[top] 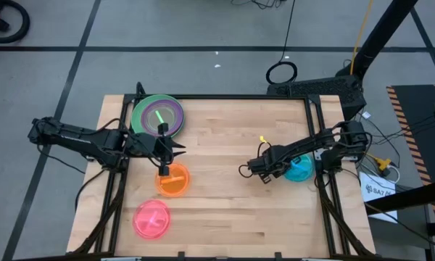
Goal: Stack plastic plates
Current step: Stack the transparent blue plate on top of the transparent green plate
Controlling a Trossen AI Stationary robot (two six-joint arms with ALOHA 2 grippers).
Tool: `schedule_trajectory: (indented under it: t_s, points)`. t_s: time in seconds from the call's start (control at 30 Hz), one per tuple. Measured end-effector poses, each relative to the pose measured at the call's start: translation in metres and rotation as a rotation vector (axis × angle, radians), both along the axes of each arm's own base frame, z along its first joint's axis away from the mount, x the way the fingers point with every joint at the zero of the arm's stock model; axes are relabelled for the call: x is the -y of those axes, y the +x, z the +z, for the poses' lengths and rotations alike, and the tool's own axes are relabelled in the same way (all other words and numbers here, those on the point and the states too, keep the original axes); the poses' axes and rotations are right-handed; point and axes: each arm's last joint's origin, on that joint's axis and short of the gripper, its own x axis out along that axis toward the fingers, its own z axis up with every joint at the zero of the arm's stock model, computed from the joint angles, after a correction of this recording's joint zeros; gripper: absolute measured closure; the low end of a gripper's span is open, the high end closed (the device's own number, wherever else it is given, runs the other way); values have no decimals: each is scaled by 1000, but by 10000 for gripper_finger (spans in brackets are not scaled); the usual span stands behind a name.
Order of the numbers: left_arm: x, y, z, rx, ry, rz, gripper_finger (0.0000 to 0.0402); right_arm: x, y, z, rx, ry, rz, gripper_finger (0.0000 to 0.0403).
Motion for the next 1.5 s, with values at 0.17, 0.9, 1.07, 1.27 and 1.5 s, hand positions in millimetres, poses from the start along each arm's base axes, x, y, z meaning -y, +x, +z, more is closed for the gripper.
schedule_trajectory:
  t_s: [0.17,0.9,1.07,1.27,1.5]
  points:
    - [0,0,0,-3,15,-9,321,0,-1,0,-10,-1,9,392]
    - [-9,-6,16,100,180,109,321,1,43,52,137,-112,280,402]
    - [-16,-21,22,123,151,188,321,5,64,73,255,-189,383,402]
    - [-18,-41,28,155,96,217,321,12,86,91,398,-266,486,402]
    - [-20,-60,35,199,60,232,321,25,113,107,601,-344,608,403]
